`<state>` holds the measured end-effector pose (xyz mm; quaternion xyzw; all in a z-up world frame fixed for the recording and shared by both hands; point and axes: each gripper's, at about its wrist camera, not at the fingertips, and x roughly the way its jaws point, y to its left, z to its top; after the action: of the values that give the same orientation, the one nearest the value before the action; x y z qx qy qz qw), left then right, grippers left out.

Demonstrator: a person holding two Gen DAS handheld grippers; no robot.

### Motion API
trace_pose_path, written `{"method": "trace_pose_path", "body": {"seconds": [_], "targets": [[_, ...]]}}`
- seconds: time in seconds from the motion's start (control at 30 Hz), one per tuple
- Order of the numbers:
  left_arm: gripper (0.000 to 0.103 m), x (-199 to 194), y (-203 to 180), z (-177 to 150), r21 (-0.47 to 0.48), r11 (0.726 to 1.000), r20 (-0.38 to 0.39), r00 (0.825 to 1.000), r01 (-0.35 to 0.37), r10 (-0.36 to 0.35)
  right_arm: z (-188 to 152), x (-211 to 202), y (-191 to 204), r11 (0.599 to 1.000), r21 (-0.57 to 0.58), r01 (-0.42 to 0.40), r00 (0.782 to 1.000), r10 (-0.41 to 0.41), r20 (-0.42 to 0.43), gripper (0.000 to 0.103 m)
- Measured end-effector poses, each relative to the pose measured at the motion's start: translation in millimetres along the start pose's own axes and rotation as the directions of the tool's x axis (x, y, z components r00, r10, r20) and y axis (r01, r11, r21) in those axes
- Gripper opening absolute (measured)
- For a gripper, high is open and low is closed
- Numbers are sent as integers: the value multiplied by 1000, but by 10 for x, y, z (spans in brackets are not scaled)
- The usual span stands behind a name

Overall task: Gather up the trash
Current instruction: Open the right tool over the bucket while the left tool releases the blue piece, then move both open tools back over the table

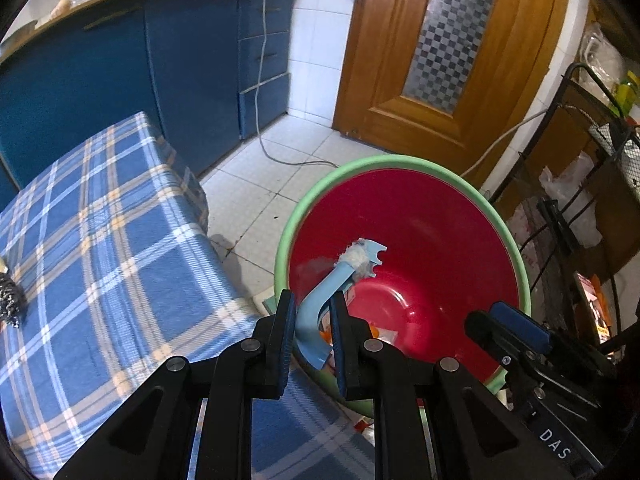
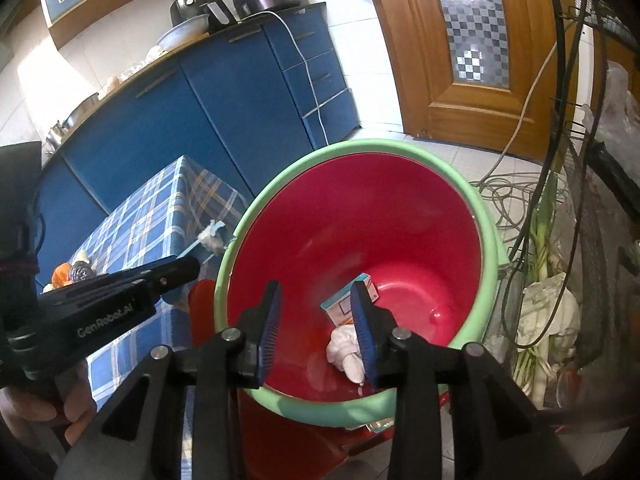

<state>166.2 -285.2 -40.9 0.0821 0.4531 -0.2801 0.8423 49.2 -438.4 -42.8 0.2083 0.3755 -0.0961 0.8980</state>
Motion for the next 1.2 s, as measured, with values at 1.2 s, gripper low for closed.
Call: {"method": "trace_pose_path", "body": {"seconds": [1.2], "targets": [[43, -738, 610, -310, -129, 988, 107, 990, -81, 95, -60, -276, 441, 998, -56, -41, 998, 43, 37, 59]]}}
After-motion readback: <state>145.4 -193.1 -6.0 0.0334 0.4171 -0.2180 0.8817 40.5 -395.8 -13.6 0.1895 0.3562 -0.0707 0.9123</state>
